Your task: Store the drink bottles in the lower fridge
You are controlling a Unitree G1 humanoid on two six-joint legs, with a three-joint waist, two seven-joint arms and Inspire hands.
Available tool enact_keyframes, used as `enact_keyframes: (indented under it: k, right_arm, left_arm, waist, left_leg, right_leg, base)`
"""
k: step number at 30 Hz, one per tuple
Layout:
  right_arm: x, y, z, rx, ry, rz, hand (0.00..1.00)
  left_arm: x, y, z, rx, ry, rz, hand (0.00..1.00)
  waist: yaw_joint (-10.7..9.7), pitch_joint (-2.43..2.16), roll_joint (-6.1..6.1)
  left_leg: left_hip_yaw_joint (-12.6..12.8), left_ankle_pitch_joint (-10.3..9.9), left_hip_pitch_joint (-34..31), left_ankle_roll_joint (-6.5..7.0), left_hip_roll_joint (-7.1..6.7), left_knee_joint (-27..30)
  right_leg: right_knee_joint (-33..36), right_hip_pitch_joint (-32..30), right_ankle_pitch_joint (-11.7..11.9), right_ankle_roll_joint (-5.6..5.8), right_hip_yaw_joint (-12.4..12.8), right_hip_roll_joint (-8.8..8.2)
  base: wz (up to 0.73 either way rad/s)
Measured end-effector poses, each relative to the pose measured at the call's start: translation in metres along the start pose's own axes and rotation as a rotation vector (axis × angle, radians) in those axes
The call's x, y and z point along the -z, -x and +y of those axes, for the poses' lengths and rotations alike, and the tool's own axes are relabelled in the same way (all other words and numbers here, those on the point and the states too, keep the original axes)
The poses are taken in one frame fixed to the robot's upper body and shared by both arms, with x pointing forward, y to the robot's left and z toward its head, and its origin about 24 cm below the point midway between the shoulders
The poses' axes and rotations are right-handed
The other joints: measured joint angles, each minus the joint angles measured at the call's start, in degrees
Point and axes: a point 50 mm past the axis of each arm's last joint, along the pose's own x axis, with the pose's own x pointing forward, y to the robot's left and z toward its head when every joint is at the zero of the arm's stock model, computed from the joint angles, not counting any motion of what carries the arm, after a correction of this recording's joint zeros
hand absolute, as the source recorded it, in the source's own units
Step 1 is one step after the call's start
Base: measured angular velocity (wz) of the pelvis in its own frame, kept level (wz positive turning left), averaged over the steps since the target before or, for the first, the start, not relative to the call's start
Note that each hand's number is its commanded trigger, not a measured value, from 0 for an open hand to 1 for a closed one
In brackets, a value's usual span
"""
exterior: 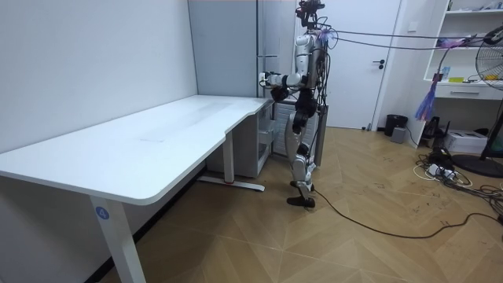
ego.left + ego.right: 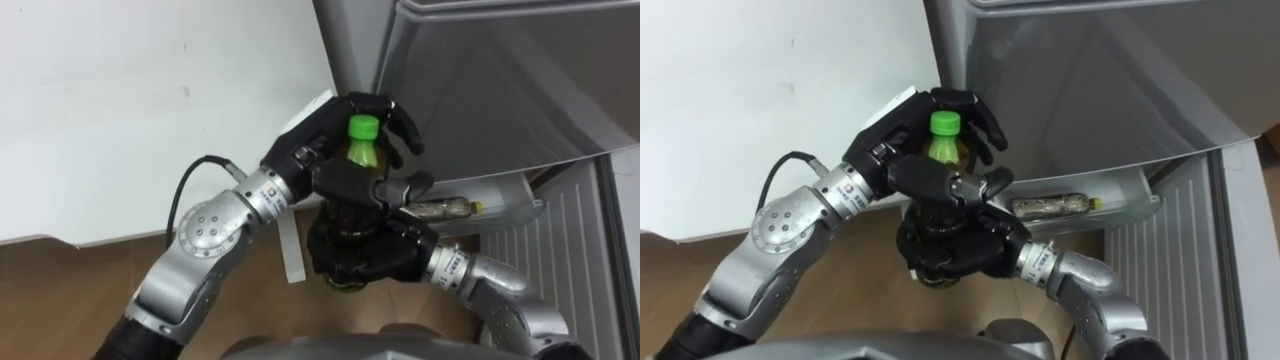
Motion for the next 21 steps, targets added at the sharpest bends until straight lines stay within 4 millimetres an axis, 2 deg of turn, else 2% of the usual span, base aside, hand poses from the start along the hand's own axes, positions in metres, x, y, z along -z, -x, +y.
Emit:
enact_keyframes:
  k: [14, 15, 17, 19, 20, 21]
  right_arm:
    - [-0.016, -0.007, 0.005, -0.077, 0.034, -0.101, 1.0]
    - [-0.016, -0.008, 0.005, -0.077, 0.033, -0.103, 1.0]
    - [-0.016, -0.008, 0.006, -0.078, 0.034, -0.105, 1.0]
    - [-0.016, -0.007, 0.007, -0.078, 0.032, -0.107, 1.0]
    - [-0.016, -0.006, 0.007, -0.075, 0.032, -0.109, 1.0]
    - [-0.017, -0.005, 0.007, -0.075, 0.033, -0.111, 1.0]
  left_arm:
    - [-0.027, 0.003, 0.005, 0.004, -0.052, -0.104, 0.0]
    - [-0.027, 0.003, 0.005, 0.003, -0.053, -0.105, 0.03]
    - [-0.027, 0.003, 0.006, 0.0, -0.053, -0.107, 0.18]
    - [-0.028, 0.003, 0.006, 0.001, -0.051, -0.11, 0.1]
    - [-0.028, 0.003, 0.006, 0.004, -0.049, -0.113, 0.0]
    - [-0.028, 0.003, 0.006, 0.007, -0.049, -0.115, 0.0]
  waist:
    - [0.2, 0.0, -0.23]
    - [0.2, 0.01, -0.2]
    - [0.5, -0.03, 0.04]
    - [0.7, -0.1, 0.26]
    - [1.3, -0.2, 0.45]
    - [1.5, -0.23, 0.53]
  left_leg:
    - [-0.4, 0.0, 0.4, 0.0, 0.01, 0.6]
    - [-0.4, 0.0, 0.5, 0.0, 0.0, 0.6]
    - [-0.5, 0.0, 0.6, 0.0, -0.06, 0.6]
    - [-0.6, 0.0, 0.6, 0.0, -0.06, 0.6]
    - [-0.6, 0.0, 0.7, 0.0, -0.06, 0.6]
    - [-0.6, 0.0, 0.7, 0.0, -0.06, 0.6]
  right_leg:
    - [-0.2, 0.4, 0.0, 0.0, -0.2, -0.41]
    - [-0.2, 0.5, 0.0, 0.0, -0.2, -0.42]
    - [-0.1, 0.6, 0.0, 0.0, -0.2, -0.46]
    - [-0.1, 0.7, 0.0, 0.0, -0.3, -0.48]
    - [-0.1, 0.7, 0.0, 0.0, -0.3, -0.49]
    - [-0.1, 0.7, 0.0, 0.0, -0.3, -0.49]
  base:
    - [0.0]
    - [0.0]
    - [0.0]
    - [0.0]
    - [0.0]
    - [0.0]
